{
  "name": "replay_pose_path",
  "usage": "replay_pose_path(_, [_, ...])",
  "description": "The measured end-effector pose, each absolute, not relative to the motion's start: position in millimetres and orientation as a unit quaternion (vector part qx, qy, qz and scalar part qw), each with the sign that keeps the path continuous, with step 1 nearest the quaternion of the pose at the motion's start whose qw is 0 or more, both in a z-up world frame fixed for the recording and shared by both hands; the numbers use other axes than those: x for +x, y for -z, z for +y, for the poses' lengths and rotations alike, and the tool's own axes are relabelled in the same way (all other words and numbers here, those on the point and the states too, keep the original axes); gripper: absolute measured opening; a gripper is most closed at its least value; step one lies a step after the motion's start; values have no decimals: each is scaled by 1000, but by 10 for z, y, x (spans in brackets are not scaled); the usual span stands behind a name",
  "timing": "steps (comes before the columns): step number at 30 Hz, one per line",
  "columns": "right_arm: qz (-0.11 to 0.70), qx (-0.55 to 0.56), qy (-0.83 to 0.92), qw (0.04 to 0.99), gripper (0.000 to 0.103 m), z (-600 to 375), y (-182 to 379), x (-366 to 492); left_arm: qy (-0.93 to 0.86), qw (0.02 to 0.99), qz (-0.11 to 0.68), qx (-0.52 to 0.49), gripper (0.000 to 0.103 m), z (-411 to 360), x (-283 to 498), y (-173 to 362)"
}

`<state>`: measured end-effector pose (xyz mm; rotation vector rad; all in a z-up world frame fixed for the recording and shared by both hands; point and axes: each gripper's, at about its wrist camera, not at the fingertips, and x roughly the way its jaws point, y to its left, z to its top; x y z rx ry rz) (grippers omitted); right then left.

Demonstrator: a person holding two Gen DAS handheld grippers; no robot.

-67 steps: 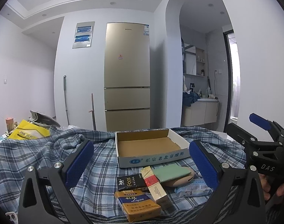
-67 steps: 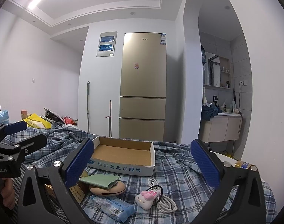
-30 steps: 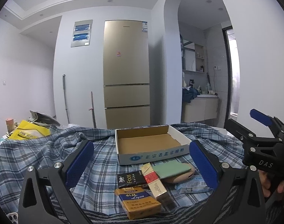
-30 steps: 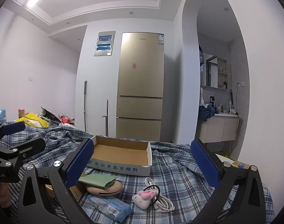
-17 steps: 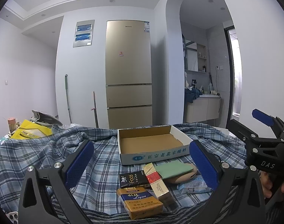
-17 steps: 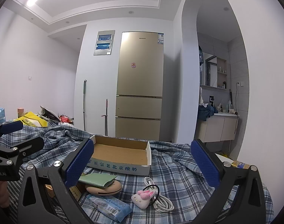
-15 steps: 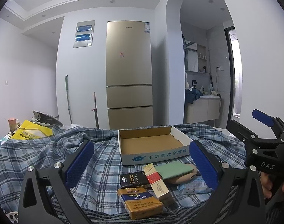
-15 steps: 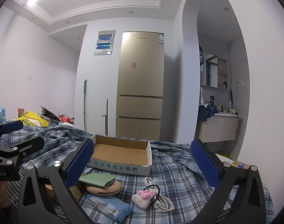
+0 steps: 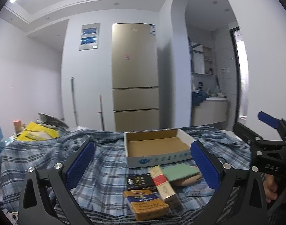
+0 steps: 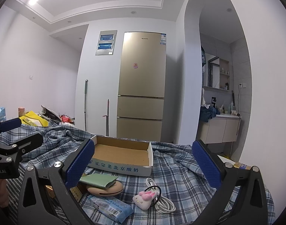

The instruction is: Organize soft objects

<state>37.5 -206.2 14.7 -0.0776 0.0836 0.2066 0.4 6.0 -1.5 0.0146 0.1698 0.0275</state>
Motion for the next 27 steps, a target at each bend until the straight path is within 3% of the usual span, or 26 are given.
replay_pose_path(16, [64,-27,-116,991,103,-2126,-224,465,-16,996,80,27,103,-25,-98,-114])
replay_pose_path(22, [154,-7,-153,976,103,-2192,-433,610,-9,986,159,42,103,-88,-35,-297])
replay_pose_path(27, [274,36,-185,943,103,-2263,-434,794,13,970,245,-4,103,2,162,-268])
